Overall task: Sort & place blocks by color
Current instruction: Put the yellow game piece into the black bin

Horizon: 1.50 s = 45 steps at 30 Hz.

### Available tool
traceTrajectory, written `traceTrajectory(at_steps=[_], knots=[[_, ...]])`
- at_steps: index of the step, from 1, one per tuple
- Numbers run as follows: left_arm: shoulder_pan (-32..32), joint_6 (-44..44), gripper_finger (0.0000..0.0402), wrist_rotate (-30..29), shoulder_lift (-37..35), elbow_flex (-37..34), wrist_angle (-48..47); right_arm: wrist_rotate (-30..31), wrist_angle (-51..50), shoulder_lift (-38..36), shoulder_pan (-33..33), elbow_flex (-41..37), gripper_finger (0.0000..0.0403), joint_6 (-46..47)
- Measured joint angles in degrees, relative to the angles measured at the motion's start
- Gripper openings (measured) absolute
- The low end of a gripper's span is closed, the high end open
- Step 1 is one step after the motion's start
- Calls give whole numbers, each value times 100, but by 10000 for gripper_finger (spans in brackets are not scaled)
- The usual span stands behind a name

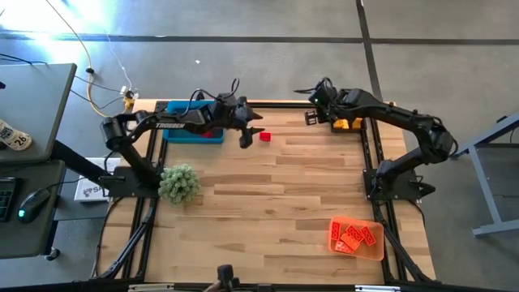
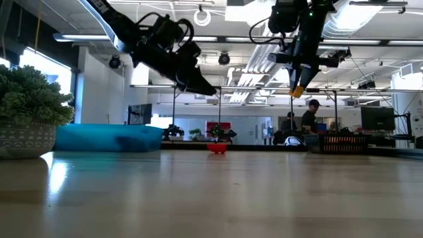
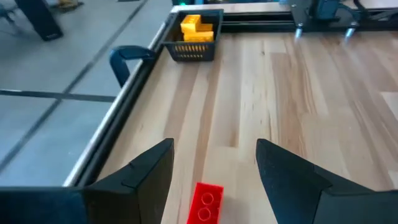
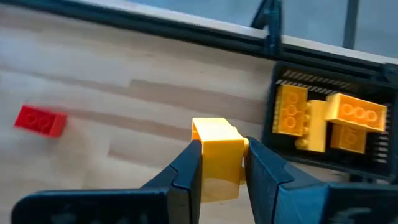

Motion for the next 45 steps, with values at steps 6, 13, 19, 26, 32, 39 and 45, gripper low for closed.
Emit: traceTrajectory(at_steps=[6,13,19,26,32,39,45], knots=[[272,2,216,435,400,32,-17,166,-126,-2,-433,4,73,192],[344,201,216,441,821,1003,-1095,71,-565,-2,-997,4,73,205],[371,638,216,468,1297,1792,-2027,-195,-637,-4,-1318,4,74,100],[371,1400,216,470,1760,2456,-3046,-520,-671,192,-1564,-131,74,-39],[371,1760,216,494,2109,2808,-3512,-407,-636,663,-1655,-273,74,-307],[355,1854,216,509,2172,2833,-3611,-317,-577,1041,-1712,-273,74,-416],[316,1904,216,465,2172,2833,-3634,-326,-528,1265,-1846,-273,74,-460]])
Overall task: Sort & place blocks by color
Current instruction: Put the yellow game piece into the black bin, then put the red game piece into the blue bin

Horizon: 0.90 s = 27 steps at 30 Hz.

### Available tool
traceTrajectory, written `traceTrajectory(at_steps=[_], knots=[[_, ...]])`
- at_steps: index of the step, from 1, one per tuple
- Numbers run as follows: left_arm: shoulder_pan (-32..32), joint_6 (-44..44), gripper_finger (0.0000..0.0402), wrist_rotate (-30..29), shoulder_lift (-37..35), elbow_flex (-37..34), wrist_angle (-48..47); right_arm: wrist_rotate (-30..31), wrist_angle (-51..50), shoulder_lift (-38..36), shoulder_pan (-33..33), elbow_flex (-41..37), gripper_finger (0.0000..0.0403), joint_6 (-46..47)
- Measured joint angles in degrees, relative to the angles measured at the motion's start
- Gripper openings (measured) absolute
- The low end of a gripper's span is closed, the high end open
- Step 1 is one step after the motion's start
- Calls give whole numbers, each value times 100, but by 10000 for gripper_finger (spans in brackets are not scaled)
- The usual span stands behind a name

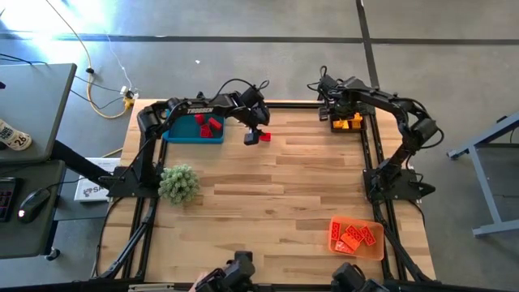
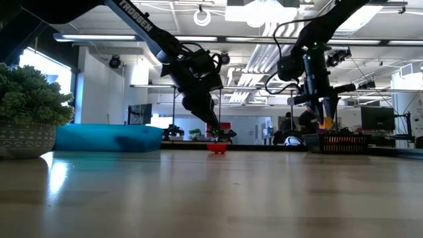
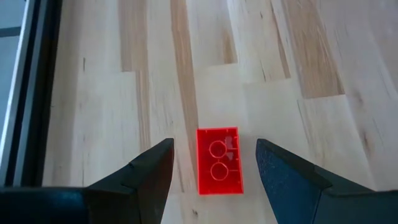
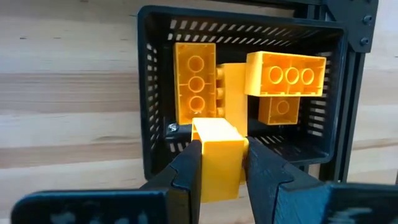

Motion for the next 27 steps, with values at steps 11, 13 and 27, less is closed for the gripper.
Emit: traceTrajectory(at_steps=[11,13,27], knots=[[-2,-103,216,-44,212,-2,-82,252,147,5,5,0,128,-363],[-3,-103,216,-96,268,-7,-149,309,147,5,7,0,148,-352],[-65,46,216,-258,308,-7,-32,269,331,3,10,0,211,-343]])
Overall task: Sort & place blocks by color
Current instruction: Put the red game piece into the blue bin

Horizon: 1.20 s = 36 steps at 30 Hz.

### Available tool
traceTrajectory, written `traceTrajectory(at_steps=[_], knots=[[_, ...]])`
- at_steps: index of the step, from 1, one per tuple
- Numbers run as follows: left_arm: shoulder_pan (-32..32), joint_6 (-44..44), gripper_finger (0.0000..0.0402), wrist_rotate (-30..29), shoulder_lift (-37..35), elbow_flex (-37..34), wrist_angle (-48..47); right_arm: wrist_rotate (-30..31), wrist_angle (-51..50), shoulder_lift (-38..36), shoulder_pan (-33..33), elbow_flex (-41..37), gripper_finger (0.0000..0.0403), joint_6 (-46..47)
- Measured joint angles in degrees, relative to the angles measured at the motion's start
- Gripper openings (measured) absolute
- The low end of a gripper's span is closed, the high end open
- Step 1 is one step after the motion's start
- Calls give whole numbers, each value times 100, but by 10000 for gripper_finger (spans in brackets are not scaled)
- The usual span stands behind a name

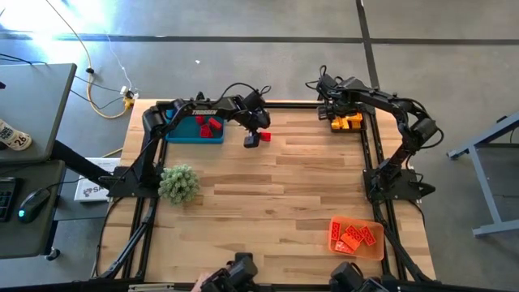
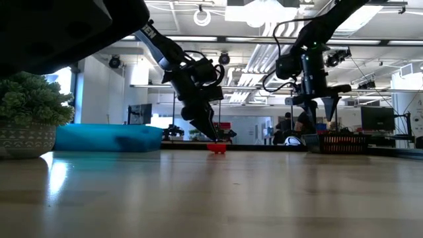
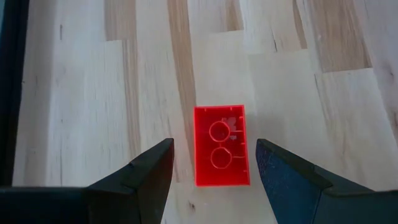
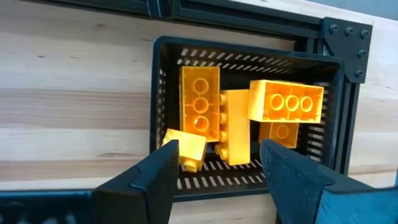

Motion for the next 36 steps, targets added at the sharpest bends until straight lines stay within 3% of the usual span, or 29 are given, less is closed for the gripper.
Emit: traceTrajectory(at_steps=[23,28,34,36], knots=[[-166,-87,211,-364,376,9,292,-242,177,0,0,0,211,2],[-198,-81,181,-425,397,9,314,-258,177,0,0,0,211,0],[-253,-47,112,-428,407,13,245,-265,177,0,0,0,211,-2],[-279,-62,109,-413,404,13,205,-267,177,0,0,0,211,-2]])
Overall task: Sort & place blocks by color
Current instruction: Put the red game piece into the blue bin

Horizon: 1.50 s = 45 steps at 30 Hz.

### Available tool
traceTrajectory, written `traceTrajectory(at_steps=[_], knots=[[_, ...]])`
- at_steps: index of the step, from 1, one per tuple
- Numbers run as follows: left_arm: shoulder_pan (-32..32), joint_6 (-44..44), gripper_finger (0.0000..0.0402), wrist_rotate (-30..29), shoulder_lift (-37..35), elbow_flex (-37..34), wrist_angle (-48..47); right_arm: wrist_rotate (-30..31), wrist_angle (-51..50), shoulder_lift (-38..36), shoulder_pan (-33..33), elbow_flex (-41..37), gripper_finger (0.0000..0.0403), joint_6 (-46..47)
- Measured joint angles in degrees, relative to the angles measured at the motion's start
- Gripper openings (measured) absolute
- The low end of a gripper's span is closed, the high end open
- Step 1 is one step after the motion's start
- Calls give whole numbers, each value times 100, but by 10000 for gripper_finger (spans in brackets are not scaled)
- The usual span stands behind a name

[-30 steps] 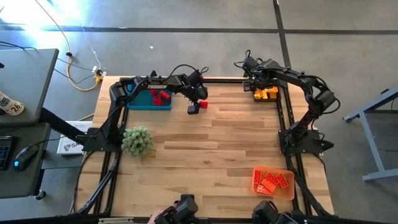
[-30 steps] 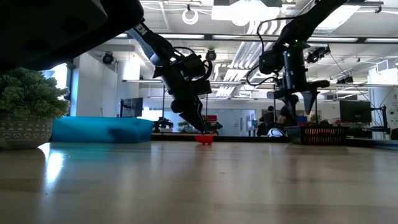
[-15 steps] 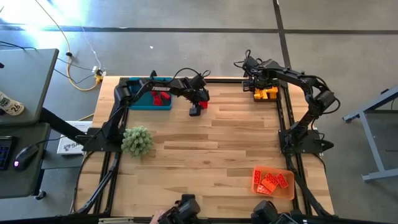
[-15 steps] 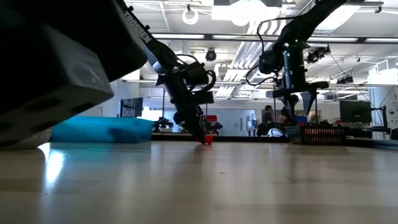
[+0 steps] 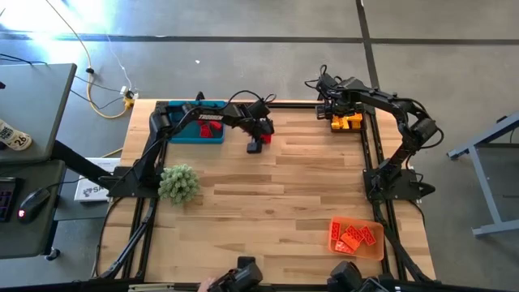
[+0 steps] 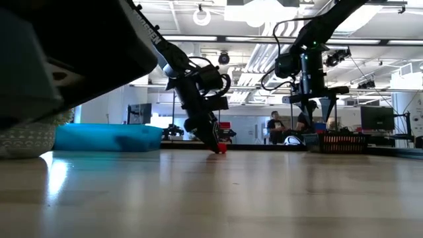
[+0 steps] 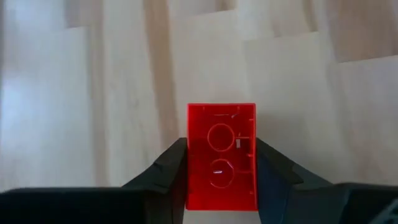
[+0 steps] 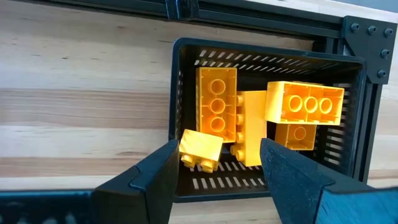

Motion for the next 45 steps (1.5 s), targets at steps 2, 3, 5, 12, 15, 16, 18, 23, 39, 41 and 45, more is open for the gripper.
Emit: traceTrajectory(at_steps=[2,3,5,12,15,16,18,23,39,41,45], knots=[[-6,-31,109,33,-18,0,-88,-2,0,0,0,0,211,-7],[-7,-47,109,33,-39,0,-151,-6,0,0,0,0,211,-9],[-1,-88,109,-25,-110,-4,-345,-46,0,0,0,0,211,-49],[212,-236,109,-296,-816,-13,-990,-591,4,0,2,0,211,-168],[371,-372,109,-359,-1248,-13,-1202,-674,8,0,4,0,211,-168],[420,-403,109,-373,-1417,-11,-1206,-708,13,0,4,0,211,-167],[562,-521,109,-383,-1726,-6,-1351,-755,61,0,5,0,211,-155],[963,-689,109,-725,-2349,-7,-1894,-787,210,0,62,0,210,-129],[2268,-1609,109,-760,-2858,-1143,-2773,-892,406,0,546,0,210,-32],[2298,-1621,109,-827,-2858,-1359,-2570,-894,407,0,601,0,210,74],[2314,-1796,119,-943,-2858,-1647,-2201,-954,409,0,741,0,210,228]])
